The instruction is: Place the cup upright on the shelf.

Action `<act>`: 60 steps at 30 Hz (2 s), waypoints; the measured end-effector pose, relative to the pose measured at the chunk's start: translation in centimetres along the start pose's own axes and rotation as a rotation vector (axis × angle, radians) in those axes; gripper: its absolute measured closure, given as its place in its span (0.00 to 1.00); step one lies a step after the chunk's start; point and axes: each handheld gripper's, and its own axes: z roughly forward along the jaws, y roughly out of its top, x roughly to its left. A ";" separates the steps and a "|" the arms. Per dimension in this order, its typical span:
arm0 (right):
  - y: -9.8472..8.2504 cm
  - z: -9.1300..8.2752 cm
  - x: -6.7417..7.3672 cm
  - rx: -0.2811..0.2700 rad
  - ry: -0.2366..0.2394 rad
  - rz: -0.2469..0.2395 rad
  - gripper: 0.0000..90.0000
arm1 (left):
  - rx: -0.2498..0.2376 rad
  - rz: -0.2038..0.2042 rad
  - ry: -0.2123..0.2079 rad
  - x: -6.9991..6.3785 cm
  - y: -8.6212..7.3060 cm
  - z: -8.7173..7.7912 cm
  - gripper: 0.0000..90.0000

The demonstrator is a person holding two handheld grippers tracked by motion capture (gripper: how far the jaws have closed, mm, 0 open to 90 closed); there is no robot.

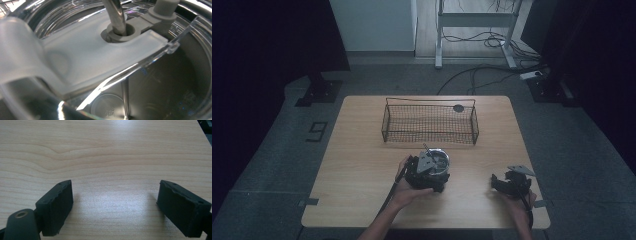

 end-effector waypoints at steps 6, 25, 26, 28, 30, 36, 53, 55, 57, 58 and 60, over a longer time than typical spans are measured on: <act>0.0 0.0 0.0 0.000 -0.001 0.001 0.15 | -0.019 -0.002 -0.009 0.2 0.7 -0.6 0.05; 0.0 0.0 0.0 0.000 -0.002 0.004 0.14 | -0.062 -0.022 0.006 1.8 3.3 -1.6 0.05; 0.0 0.0 0.0 0.000 -0.003 0.005 0.14 | -0.063 -0.025 0.008 2.0 3.5 -1.6 0.05; 0.0 0.0 0.0 0.001 -0.003 0.006 0.14 | -0.064 -0.031 0.014 2.3 3.7 -1.6 0.05; 0.0 0.0 0.0 0.000 -0.003 0.005 0.14 | -0.068 -0.039 0.013 2.6 4.0 -1.6 0.05; 0.0 0.0 0.0 0.000 -0.003 0.005 0.14 | -0.069 -0.059 0.012 3.3 4.6 -1.3 0.05; 0.0 0.0 0.0 0.002 -0.002 0.004 0.14 | -0.054 -0.077 0.037 5.2 6.8 -0.5 0.05; 0.0 0.0 0.0 0.002 -0.002 0.004 0.14 | -0.053 -0.073 0.044 5.3 7.1 -0.4 0.05; 0.0 0.0 0.0 0.000 -0.003 0.005 0.14 | -0.055 -0.069 0.054 5.4 7.3 -0.4 0.05; 0.0 0.0 0.0 0.000 -0.003 0.005 0.14 | -0.056 -0.064 0.056 5.5 7.4 -0.4 0.05; 0.0 0.0 0.0 0.000 -0.003 0.006 0.14 | -0.056 -0.067 0.060 5.7 7.7 -0.4 0.05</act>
